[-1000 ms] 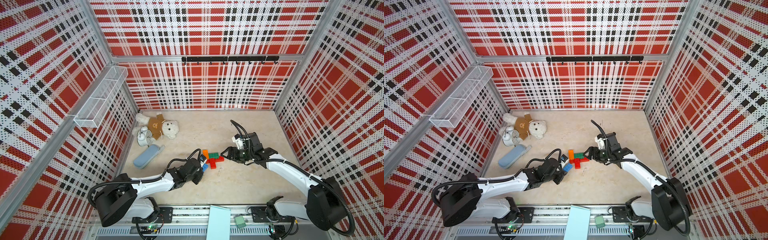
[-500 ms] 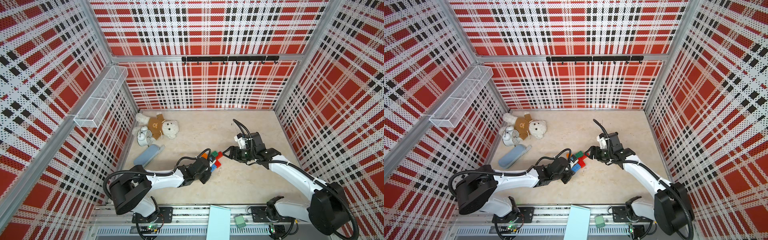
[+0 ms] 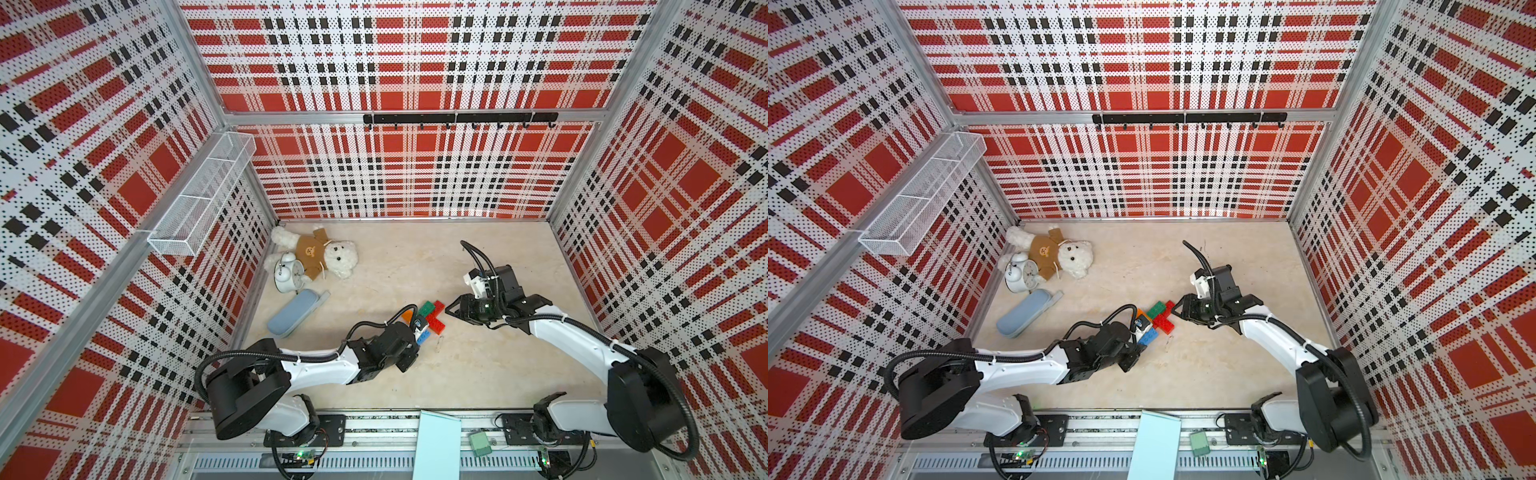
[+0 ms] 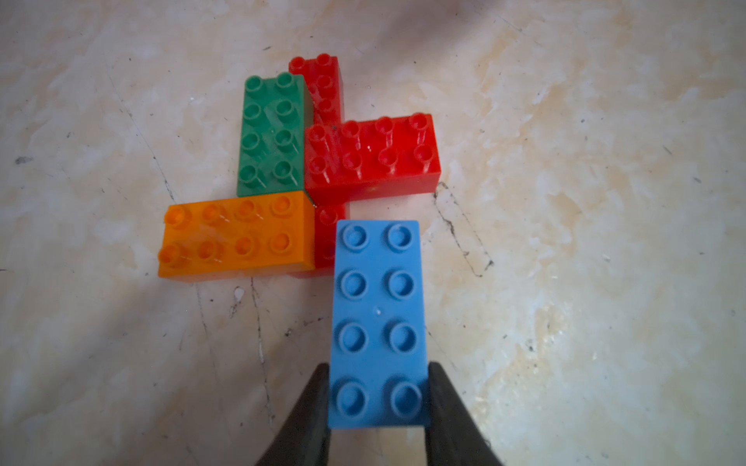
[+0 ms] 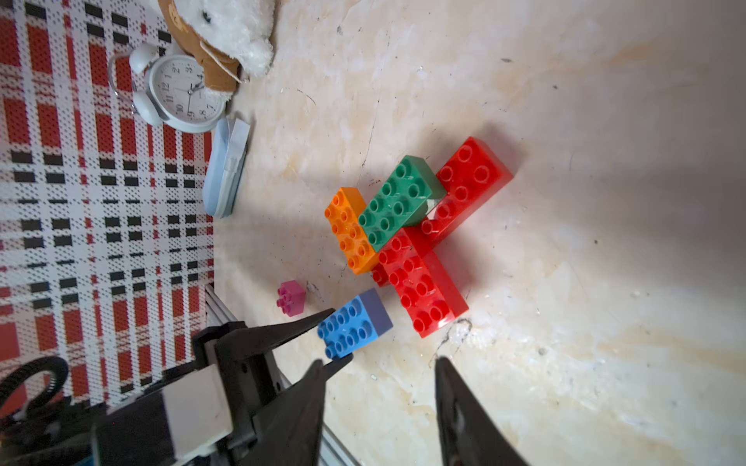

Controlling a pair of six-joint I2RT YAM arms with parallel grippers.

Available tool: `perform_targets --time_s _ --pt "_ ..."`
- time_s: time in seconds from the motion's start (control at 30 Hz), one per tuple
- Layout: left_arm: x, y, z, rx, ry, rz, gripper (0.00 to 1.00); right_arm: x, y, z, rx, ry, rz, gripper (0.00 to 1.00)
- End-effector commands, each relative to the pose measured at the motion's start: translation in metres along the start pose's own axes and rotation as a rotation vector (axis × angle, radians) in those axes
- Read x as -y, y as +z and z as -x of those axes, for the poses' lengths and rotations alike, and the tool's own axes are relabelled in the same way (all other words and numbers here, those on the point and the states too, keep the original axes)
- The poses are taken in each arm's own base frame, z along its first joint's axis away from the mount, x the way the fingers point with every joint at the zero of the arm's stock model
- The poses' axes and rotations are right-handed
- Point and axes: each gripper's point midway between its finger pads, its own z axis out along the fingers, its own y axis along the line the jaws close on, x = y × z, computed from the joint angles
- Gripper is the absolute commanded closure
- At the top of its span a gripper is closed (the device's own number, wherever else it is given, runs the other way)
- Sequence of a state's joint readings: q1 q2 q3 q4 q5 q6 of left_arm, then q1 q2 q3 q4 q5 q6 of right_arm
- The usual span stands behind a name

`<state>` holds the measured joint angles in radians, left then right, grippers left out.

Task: Assemble a small pinwheel with lego
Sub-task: Adjust the lego brick at the center of the board, then assemble the lego brick with the lego brick.

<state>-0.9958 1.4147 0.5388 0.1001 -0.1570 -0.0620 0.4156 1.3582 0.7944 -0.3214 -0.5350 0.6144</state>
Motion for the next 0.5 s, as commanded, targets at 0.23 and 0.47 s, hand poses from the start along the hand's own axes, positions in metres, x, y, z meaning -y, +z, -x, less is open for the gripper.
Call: perform_targets --time_s 0.23,0.47 --pt "-0.024 0.005 0.012 0.084 0.008 0.018 0.76 -0.017 0.020 0.016 0.001 -0.013 0.086 0.76" --pt "-0.019 0.010 0.017 0.086 0.023 -0.023 0.77 -0.016 0.022 0.016 0.000 -0.010 0.089 0.77"
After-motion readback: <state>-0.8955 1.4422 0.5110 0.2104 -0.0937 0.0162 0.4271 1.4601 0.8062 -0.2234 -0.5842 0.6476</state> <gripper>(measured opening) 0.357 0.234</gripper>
